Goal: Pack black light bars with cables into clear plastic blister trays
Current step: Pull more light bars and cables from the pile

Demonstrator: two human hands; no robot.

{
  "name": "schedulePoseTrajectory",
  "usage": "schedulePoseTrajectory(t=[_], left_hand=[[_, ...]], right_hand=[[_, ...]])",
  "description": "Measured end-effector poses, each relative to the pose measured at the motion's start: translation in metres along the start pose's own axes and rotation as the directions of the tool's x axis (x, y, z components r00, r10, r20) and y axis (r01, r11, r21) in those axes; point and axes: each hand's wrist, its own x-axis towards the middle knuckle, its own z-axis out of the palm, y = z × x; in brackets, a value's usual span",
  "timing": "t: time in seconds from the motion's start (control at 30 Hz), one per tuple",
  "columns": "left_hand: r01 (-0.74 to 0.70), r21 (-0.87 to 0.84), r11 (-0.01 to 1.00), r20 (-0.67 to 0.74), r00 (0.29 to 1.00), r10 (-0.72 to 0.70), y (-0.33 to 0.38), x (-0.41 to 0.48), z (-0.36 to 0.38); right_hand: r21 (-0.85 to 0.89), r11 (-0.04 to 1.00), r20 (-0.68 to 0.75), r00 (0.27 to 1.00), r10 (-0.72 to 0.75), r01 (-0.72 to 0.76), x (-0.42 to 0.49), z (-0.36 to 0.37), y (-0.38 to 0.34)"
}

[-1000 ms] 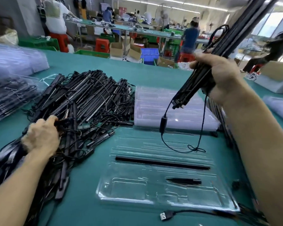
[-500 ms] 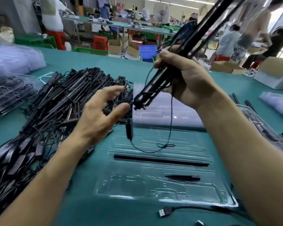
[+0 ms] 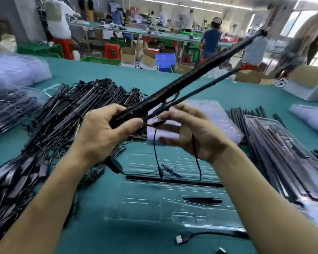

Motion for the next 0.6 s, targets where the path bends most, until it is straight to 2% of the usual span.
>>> schedulePoseTrajectory(t=[0.03,0.1,0.2,0.23,0.3,0.4,0.53,0.6], left_hand=[[0.018,-0.068,0.998,-0.012,1.0,-0.018,-0.001,-0.001,-0.005],[0.07,-0.161,0.984,-0.021,0.997,-0.074,-0.007,-0.001,-0.008],[0.156,-0.167,0.974,0.03,0.988,-0.153,-0.013,-0.005,-0.005],[0.175,-0.167,0.97,0.053,0.984,-0.169,-0.015,-0.007,-0.003],[0.202,-0.184,0.962,0.11,0.977,-0.184,-0.015,-0.008,0.001],[0.23,-0.229,0.946,0.237,0.956,-0.175,-0.01,-0.007,0.006],[0.255,-0.32,0.912,0.43,0.897,-0.1,0.001,-0.006,0.015],[0.264,-0.389,0.883,0.486,0.873,-0.047,0.005,-0.007,0.021]], right_hand=[[-0.02,0.999,-0.008,0.999,0.038,-0.038,-0.006,-0.004,0.007],[-0.093,0.988,-0.112,0.987,0.114,-0.125,-0.017,-0.016,0.021],[-0.228,0.951,-0.327,0.936,0.126,-0.208,-0.032,-0.042,0.034],[-0.314,0.922,-0.359,0.927,0.108,-0.229,-0.037,-0.052,0.038],[-0.479,0.845,-0.319,0.944,0.085,-0.238,-0.042,-0.062,0.044],[-0.649,0.739,-0.156,0.982,0.103,-0.181,-0.035,-0.051,0.055],[-0.705,0.709,-0.053,0.998,-0.022,-0.022,-0.006,-0.016,0.066],[-0.666,0.745,-0.035,0.995,-0.098,0.05,0.006,-0.001,0.075]])
